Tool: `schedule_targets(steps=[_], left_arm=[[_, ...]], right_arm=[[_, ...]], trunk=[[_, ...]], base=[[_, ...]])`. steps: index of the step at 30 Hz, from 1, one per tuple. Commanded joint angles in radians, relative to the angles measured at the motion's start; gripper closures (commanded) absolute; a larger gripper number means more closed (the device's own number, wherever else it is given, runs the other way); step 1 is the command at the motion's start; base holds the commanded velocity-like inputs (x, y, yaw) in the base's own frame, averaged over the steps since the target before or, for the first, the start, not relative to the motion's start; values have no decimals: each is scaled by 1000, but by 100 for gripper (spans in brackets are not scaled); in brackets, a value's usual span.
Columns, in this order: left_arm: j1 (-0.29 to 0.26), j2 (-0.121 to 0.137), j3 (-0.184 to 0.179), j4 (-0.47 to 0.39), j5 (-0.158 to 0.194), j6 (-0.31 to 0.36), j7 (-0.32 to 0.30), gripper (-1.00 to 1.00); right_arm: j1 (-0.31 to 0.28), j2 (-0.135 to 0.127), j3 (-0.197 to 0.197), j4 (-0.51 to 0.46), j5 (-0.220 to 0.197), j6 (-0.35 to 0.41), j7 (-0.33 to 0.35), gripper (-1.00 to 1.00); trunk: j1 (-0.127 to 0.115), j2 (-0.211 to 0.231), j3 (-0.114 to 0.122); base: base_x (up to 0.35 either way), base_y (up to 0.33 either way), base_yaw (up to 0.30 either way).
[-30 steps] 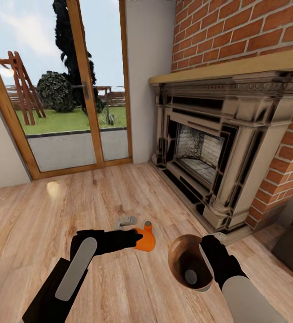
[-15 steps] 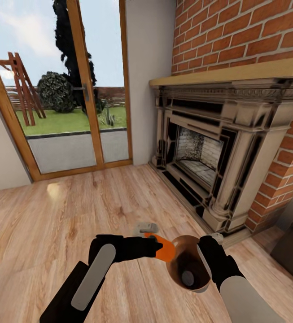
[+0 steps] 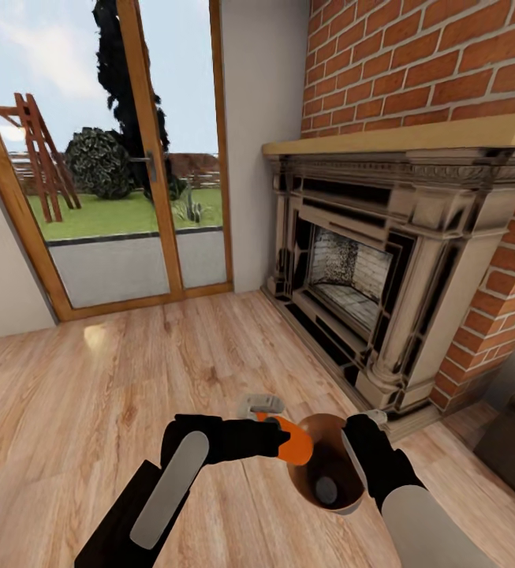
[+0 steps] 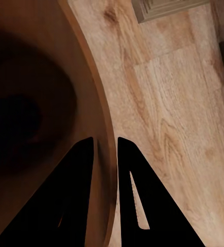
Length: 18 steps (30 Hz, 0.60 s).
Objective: Put the three can of soda from the living room inside the tash can in the kitchen.
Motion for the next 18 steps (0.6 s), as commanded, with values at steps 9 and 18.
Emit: schedule_targets(steps=[9, 18], left_arm=[[-1, -14, -8, 61, -9, 0, 5, 100], [-2, -20, -82, 94, -15, -25, 7, 100]], right_arm=[[0, 19, 2, -4, 5, 0, 5, 100], [0, 52, 40, -8, 4, 6, 10, 100]], trunk=[[0, 0, 0], [0, 0, 0]], base=[[0, 0, 0], [0, 0, 0]])
